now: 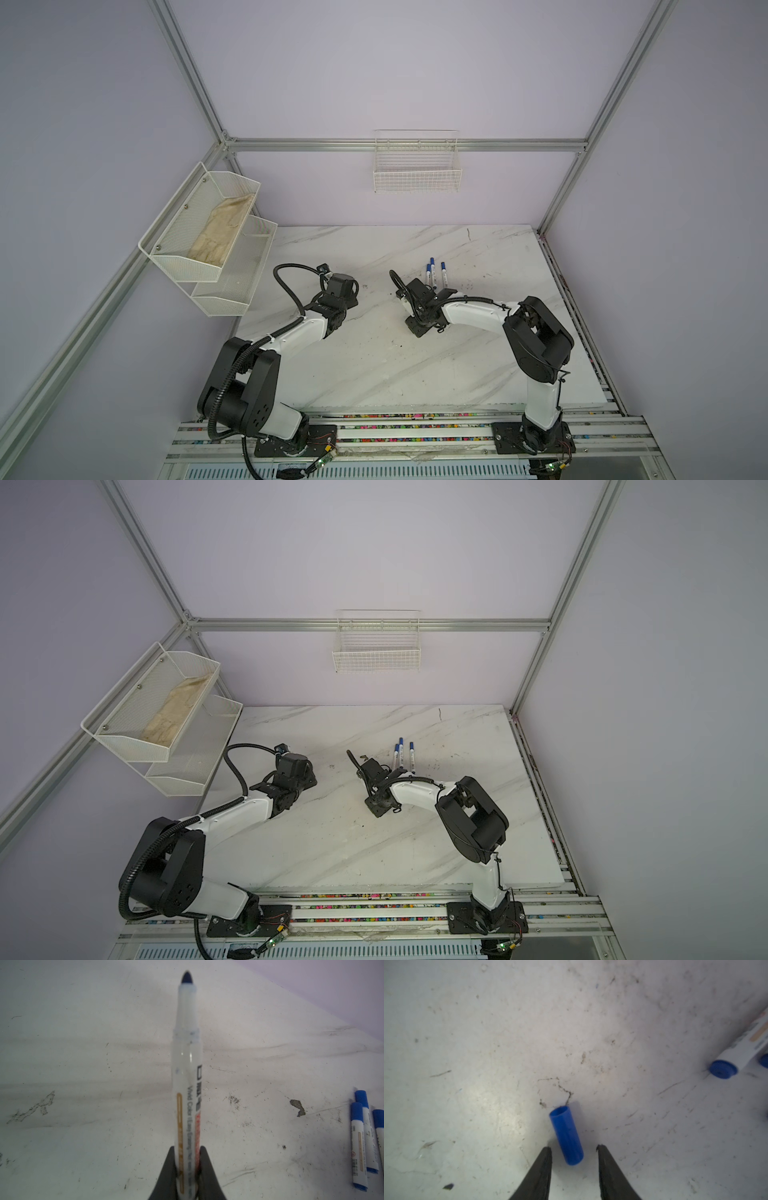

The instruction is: Insert the pens into the pen caps

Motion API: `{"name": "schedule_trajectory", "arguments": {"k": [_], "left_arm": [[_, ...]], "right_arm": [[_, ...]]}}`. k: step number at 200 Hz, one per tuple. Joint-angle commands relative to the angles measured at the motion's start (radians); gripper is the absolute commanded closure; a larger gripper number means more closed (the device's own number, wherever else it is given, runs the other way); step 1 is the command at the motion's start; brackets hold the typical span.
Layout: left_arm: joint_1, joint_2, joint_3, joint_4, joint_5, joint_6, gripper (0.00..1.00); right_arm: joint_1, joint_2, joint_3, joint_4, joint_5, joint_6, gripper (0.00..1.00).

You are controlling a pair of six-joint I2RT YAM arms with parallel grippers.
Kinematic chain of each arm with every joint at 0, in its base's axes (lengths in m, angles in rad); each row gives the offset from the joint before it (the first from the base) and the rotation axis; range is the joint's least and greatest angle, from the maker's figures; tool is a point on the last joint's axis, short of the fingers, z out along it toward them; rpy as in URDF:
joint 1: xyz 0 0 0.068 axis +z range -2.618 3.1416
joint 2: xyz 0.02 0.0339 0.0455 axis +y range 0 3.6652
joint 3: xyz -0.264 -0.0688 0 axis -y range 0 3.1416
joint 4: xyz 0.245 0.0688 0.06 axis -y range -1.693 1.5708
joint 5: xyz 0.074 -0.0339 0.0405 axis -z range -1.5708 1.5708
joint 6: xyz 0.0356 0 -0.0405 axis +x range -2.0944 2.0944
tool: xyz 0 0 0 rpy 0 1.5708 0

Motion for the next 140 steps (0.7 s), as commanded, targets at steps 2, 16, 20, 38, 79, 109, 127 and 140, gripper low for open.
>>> {"name": "schedule_trajectory", "arguments": {"k": [2, 16, 20, 38, 79, 109, 127, 140], "left_arm": [[0.005, -0.003, 0.088, 0.003, 0.005, -0.012, 1.00], [0.005, -0.005, 0.086, 0.001, 0.006, -0.014, 1.00], [0.005, -0.006, 0.087, 0.000, 0.006, -0.015, 1.00], [0.004, -0.005, 0.085, 0.001, 0.010, -0.019, 1.00], [0.005, -0.003, 0.080, -0.002, 0.019, -0.030, 1.00], [0.005, -0.010, 0.076, -0.002, 0.012, -0.030, 1.00], [0.005, -0.012, 0.076, -0.003, 0.010, -0.027, 1.00], [0.005, -0.014, 0.074, -0.003, 0.008, -0.029, 1.00]], "right_arm": [[-0.042, -0.013, -0.024, -0.016, -0.001, 0.053, 0.61], [-0.059, -0.022, -0.027, -0.012, 0.008, 0.057, 0.62], [-0.065, -0.025, -0.025, -0.009, 0.011, 0.059, 0.62], [-0.102, -0.026, -0.016, 0.003, 0.029, 0.082, 0.62], [-0.130, -0.068, 0.006, 0.076, -0.023, 0.105, 0.62], [-0.123, -0.096, 0.017, 0.149, -0.157, 0.135, 0.62], [-0.103, -0.064, 0.055, 0.157, -0.188, 0.141, 0.62], [-0.084, -0.025, 0.087, 0.145, -0.172, 0.141, 0.62]]}}
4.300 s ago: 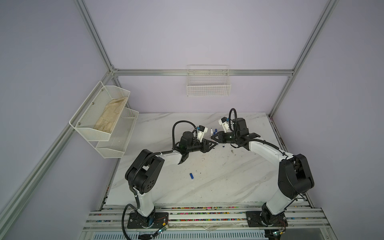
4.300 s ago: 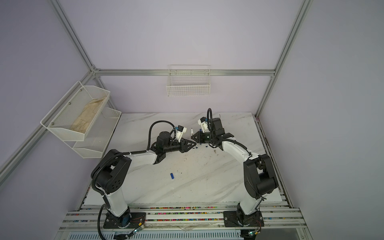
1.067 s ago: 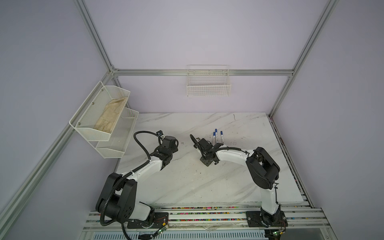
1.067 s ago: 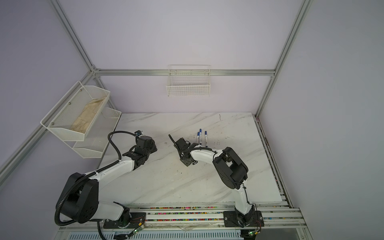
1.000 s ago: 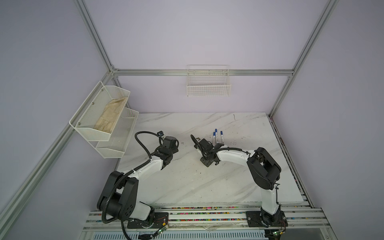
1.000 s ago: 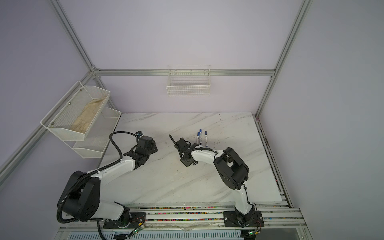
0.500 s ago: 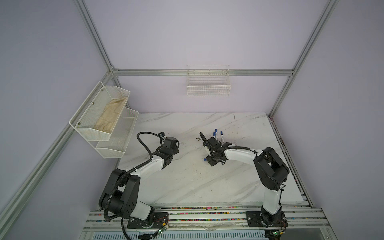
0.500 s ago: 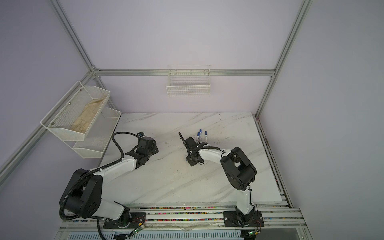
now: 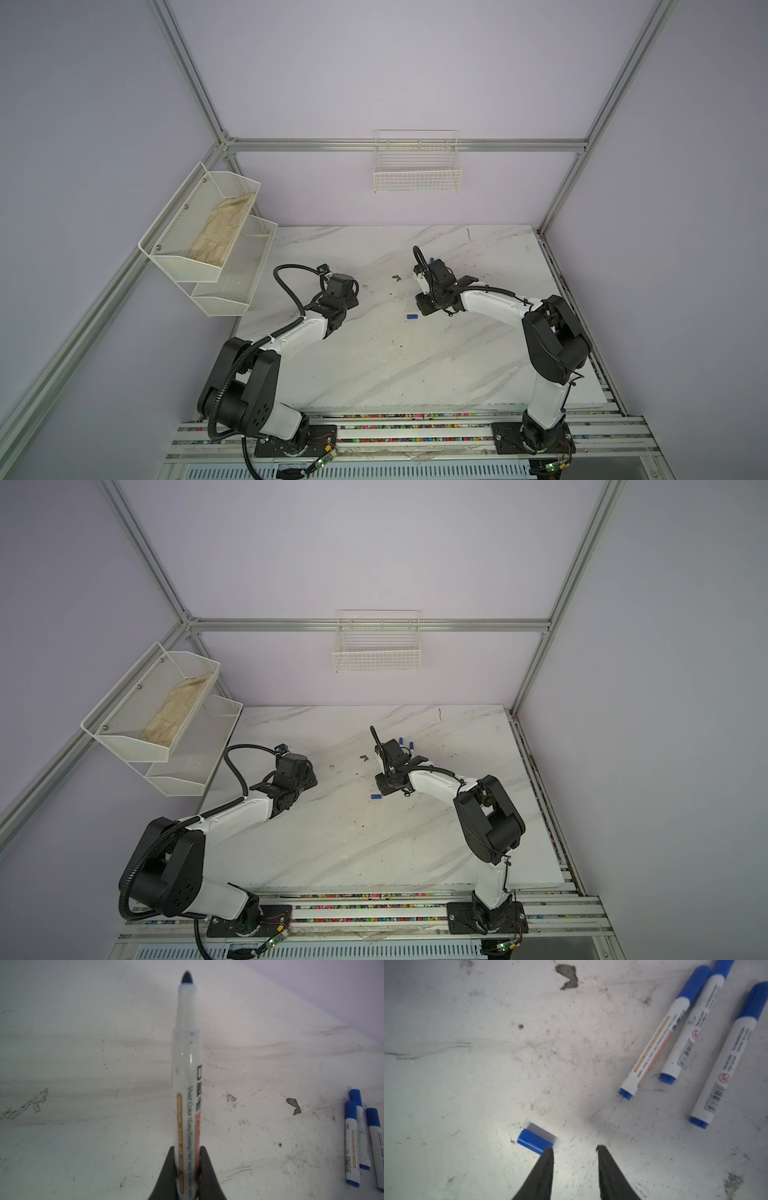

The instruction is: Insert the pens into the pen caps

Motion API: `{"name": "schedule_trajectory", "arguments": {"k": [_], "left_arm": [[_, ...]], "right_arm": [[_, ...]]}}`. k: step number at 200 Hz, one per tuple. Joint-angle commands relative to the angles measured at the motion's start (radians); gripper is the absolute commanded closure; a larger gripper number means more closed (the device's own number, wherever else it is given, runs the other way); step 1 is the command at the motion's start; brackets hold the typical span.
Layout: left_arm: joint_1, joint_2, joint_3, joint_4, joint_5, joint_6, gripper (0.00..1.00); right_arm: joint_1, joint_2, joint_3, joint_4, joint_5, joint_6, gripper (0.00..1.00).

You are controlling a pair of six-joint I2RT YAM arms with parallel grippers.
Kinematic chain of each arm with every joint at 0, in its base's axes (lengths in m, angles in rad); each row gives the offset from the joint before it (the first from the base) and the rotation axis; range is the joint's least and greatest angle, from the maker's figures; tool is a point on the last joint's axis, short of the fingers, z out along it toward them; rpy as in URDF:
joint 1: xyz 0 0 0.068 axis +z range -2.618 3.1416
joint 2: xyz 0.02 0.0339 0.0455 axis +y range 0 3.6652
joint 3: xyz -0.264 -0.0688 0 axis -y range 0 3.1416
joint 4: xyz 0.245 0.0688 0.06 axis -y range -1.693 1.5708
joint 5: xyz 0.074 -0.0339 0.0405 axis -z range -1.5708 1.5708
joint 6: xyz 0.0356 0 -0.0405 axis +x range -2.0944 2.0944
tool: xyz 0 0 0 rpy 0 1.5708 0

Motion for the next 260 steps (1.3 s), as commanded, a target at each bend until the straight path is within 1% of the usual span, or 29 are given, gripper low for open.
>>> {"name": "schedule_trajectory", "arguments": {"k": [1, 24, 43, 84, 121, 181, 232, 260], "left_arm": [[0.005, -0.014, 0.074, -0.002, -0.009, -0.014, 1.00], [0.005, -0.019, 0.071, -0.005, -0.008, -0.016, 1.00], [0.004, -0.023, 0.069, -0.009, -0.009, -0.012, 1.00], [0.005, -0.019, 0.069, -0.014, -0.007, -0.010, 1.00], [0.005, -0.008, 0.074, -0.014, -0.001, -0.014, 1.00], [0.006, 0.012, 0.086, -0.018, 0.017, -0.018, 1.00], [0.004, 0.020, 0.094, -0.020, 0.032, -0.021, 1.00], [0.004, 0.029, 0.098, -0.019, 0.042, -0.028, 1.00]], "right_arm": [[0.033, 0.044, 0.056, 0.027, -0.045, 0.023, 0.62], [0.059, 0.128, 0.125, -0.029, 0.007, 0.018, 0.63], [0.082, 0.165, 0.152, -0.056, 0.066, 0.002, 0.63], [0.114, 0.180, 0.160, -0.067, 0.090, -0.020, 0.64], [0.132, 0.180, 0.135, -0.087, 0.126, -0.030, 0.64], [0.131, 0.137, 0.071, -0.084, 0.154, -0.003, 0.65], [0.131, 0.044, -0.020, -0.071, 0.184, 0.043, 0.65], [0.129, -0.006, -0.066, -0.081, 0.225, 0.065, 0.65]]}}
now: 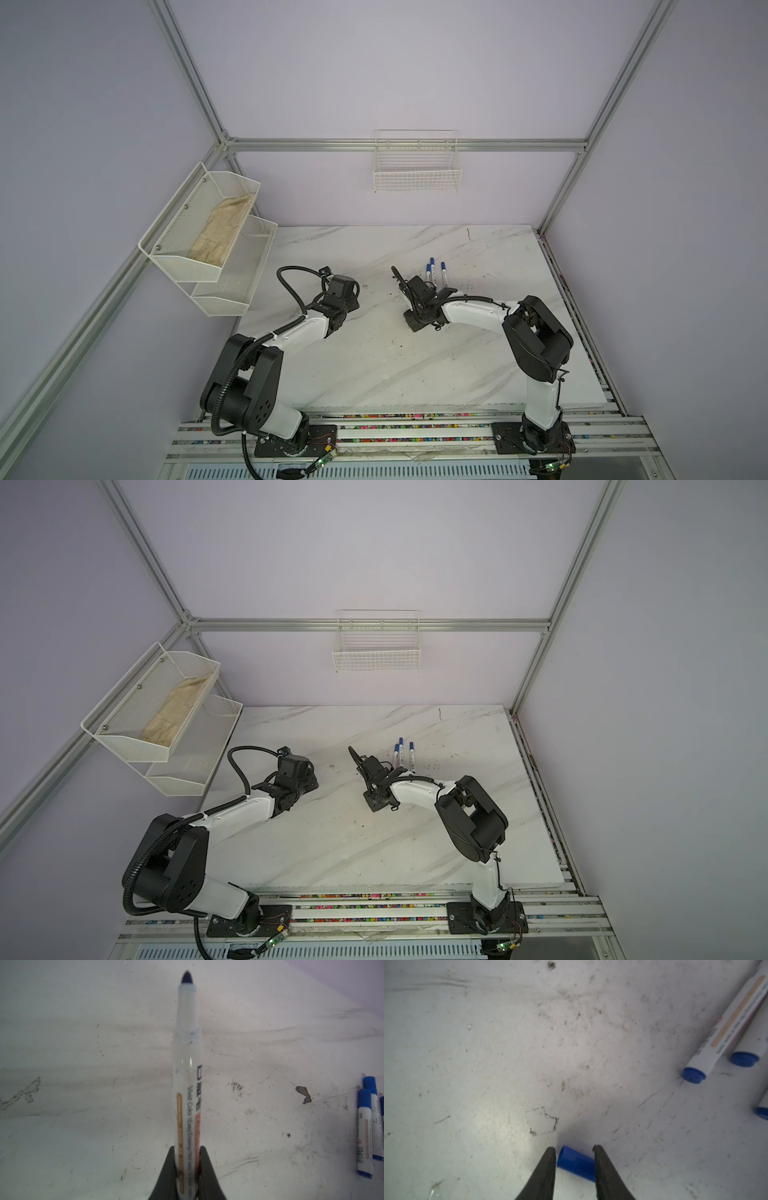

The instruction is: Insert the pens into the pen caps

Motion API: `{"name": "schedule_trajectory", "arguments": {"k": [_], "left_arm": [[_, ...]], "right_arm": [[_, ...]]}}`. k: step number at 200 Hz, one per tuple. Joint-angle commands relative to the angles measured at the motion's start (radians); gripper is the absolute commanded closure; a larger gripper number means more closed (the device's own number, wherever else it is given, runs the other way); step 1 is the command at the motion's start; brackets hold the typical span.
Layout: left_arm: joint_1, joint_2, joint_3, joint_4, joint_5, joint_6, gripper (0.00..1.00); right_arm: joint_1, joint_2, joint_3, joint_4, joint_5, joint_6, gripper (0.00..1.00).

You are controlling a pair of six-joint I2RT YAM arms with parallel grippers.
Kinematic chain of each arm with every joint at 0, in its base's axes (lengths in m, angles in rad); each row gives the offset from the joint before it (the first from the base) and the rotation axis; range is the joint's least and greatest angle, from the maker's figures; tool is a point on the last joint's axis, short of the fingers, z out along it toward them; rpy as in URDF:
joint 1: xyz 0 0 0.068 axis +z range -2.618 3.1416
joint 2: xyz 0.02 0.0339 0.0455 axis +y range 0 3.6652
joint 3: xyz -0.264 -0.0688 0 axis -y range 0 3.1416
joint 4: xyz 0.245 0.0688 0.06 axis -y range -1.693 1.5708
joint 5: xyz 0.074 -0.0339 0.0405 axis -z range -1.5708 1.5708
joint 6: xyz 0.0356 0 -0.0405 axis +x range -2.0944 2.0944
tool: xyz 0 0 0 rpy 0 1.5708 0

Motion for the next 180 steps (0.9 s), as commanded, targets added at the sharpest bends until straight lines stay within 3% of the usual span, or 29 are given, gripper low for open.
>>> {"name": "schedule_trajectory", "arguments": {"k": [1, 35, 95, 180], "left_arm": [[0.004, 0.006, 0.098, 0.010, 0.010, -0.026, 1.00], [0.003, 0.017, 0.103, 0.010, 0.029, -0.033, 1.00], [0.001, 0.025, 0.110, 0.012, 0.023, -0.020, 1.00], [0.003, 0.016, 0.104, 0.010, 0.009, -0.011, 1.00]], "right_arm": [[0.000, -0.065, -0.034, -0.028, 0.048, 0.038, 0.65], [-0.022, -0.145, -0.090, -0.035, -0.007, 0.062, 0.60], [-0.078, -0.170, -0.138, -0.033, -0.289, 0.087, 0.45], [-0.102, -0.044, -0.059, -0.030, -0.343, 0.088, 0.44]]}}
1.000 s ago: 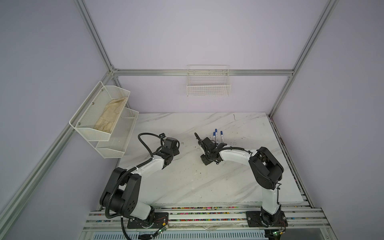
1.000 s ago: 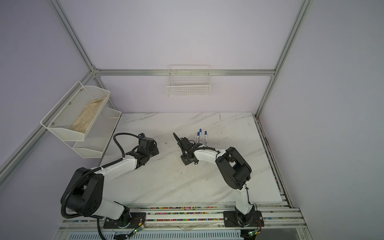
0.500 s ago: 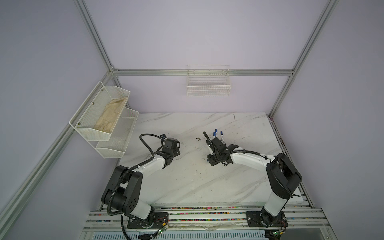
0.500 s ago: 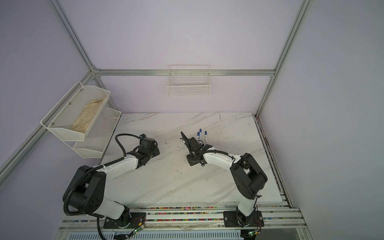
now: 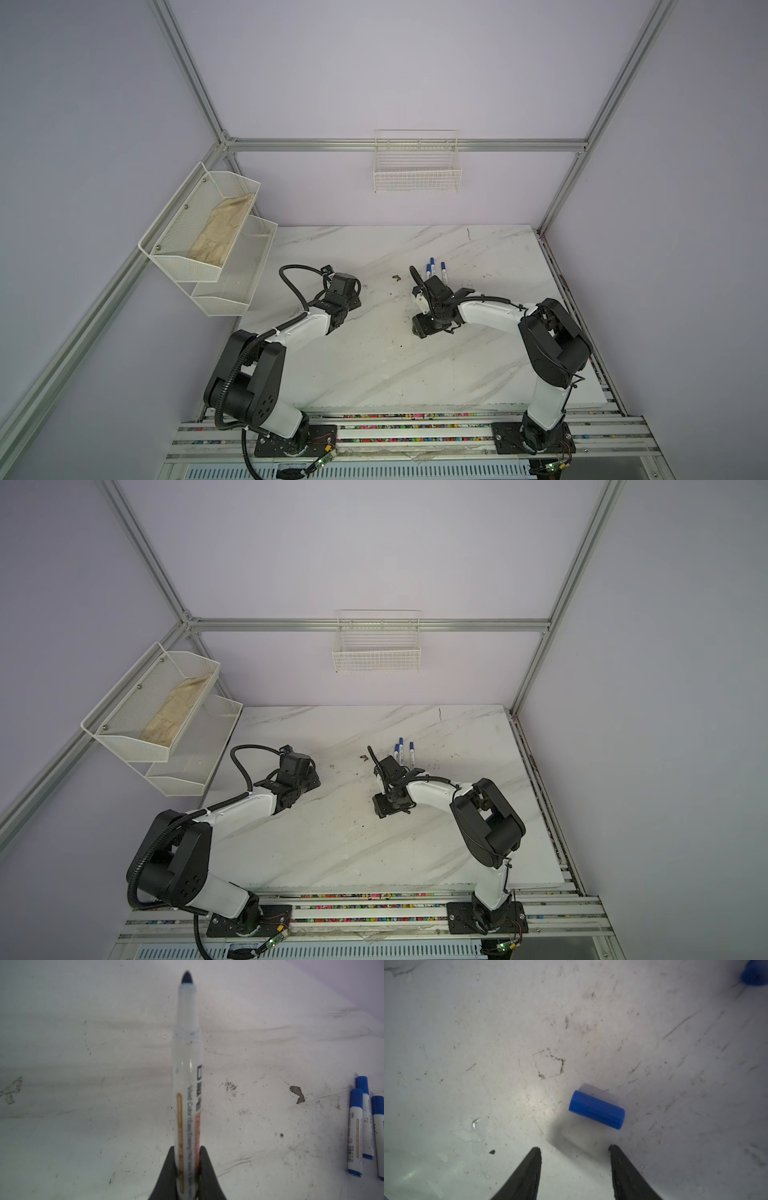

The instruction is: Insert the pens into the pen caps

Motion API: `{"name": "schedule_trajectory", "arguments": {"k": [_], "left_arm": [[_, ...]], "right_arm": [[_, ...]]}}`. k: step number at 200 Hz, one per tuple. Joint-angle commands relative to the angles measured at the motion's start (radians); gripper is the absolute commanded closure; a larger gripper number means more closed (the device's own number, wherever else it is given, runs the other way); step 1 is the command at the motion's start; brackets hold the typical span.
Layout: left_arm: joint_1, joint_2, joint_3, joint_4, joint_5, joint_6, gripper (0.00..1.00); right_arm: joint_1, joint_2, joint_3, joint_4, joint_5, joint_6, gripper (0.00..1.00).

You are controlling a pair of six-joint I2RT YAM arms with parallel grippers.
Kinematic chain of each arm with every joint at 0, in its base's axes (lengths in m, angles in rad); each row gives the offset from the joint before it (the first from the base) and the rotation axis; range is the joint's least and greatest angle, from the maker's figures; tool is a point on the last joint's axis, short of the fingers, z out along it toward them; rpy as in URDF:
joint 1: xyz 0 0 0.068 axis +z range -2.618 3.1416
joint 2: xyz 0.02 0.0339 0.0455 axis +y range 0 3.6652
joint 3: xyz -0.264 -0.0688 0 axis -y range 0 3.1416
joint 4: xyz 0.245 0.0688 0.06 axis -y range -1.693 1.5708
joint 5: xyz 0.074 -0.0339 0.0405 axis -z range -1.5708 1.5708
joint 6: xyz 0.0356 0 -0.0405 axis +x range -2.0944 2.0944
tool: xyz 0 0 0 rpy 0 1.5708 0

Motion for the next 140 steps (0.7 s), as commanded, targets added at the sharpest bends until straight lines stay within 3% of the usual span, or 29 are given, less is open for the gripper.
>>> {"name": "schedule_trajectory", "arguments": {"k": [1, 140], "left_arm": [[0.003, -0.009, 0.073, 0.016, -0.016, 0.006, 1.00], [0.004, -0.045, 0.045, 0.004, -0.051, 0.021, 1.00]], "right_arm": [[-0.007, 0.027, 0.042, -0.014, -0.020, 0.006, 0.44], [-0.009, 0.311, 0.351, -0.075, 0.132, 0.019, 0.46]]}}
